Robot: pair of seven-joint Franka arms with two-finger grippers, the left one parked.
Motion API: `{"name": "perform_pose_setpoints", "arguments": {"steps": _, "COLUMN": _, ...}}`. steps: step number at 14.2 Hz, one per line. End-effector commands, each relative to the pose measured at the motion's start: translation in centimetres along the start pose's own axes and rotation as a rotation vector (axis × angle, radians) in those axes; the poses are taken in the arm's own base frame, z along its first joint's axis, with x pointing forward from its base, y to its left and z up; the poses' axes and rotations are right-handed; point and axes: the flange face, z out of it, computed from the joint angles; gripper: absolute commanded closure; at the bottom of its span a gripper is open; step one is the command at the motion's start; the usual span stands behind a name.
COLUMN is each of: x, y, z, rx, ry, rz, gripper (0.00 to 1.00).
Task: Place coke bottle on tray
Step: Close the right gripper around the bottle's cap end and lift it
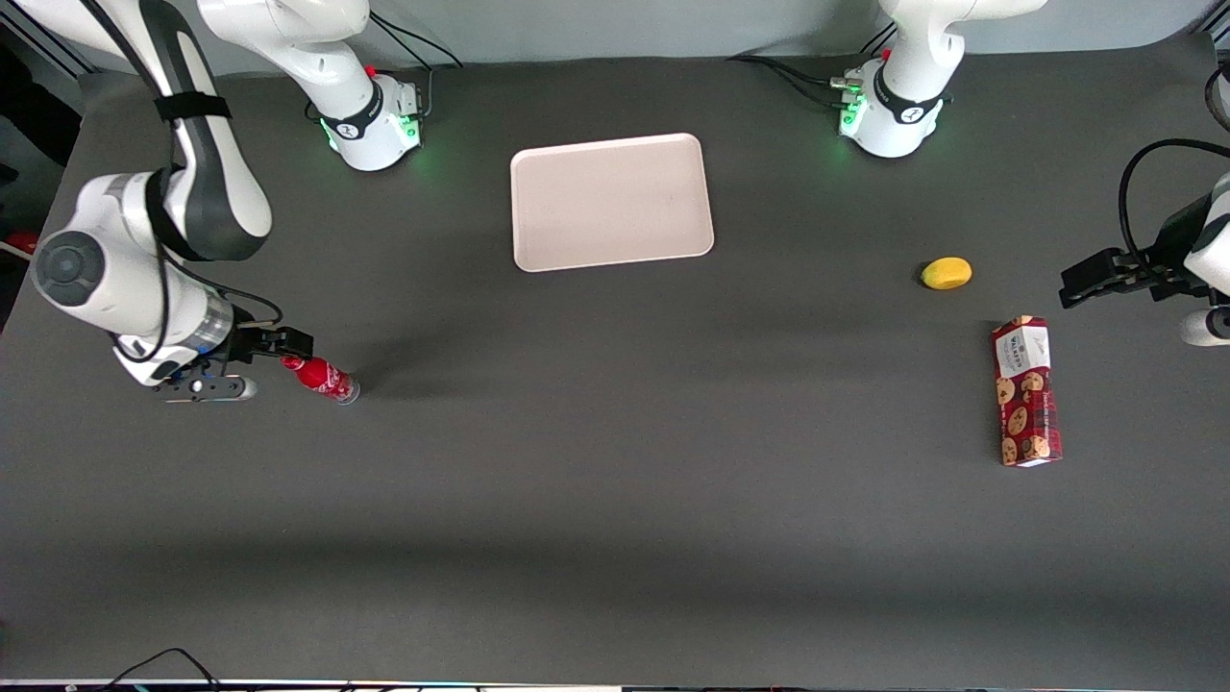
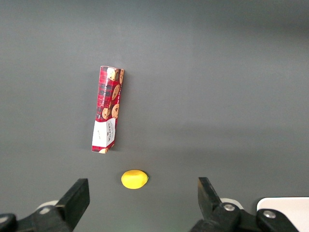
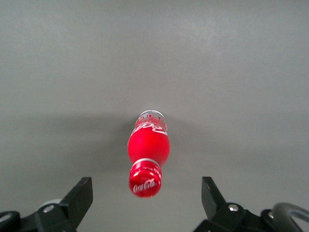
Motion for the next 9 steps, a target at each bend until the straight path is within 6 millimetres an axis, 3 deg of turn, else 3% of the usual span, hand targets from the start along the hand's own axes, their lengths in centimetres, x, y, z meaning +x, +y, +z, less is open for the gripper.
{"name": "perform_pose_setpoints", "arguments": {"steps": 1, "x": -0.86, "y": 0.12, "z": 1.11, "rx": 0.01, "ry": 0.012, "rz": 0.011, "gripper": 0.0}}
{"name": "perform_pose_setpoints", "arguments": {"steps": 2, "x": -0.94, "y": 0.28, "z": 1.25, "rx": 0.01, "ry": 0.009, "rz": 0.006, "gripper": 0.22}}
{"name": "perform_pose_setpoints", "arguments": {"steps": 3, "x": -1.02, "y": 0.2, "z": 1.39, "rx": 0.01, "ry": 0.006, "rz": 0.002, "gripper": 0.61}}
{"name": "perform_pose_setpoints", "arguments": {"steps": 4, "x": -1.02, "y": 0.12, "z": 1.35, "rx": 0.01, "ry": 0.004, "rz": -0.003, "gripper": 0.91}}
{"name": "perform_pose_setpoints", "arguments": {"steps": 5, "x": -1.02, "y": 0.12, "z": 1.35, "rx": 0.009, "ry": 0.004, "rz": -0.006, "gripper": 0.98}}
{"name": "perform_pose_setpoints", "arguments": {"steps": 9, "x": -0.86, "y": -0.21, "z": 1.11, "rx": 0.008, "ry": 0.012, "rz": -0.013, "gripper": 1.0}}
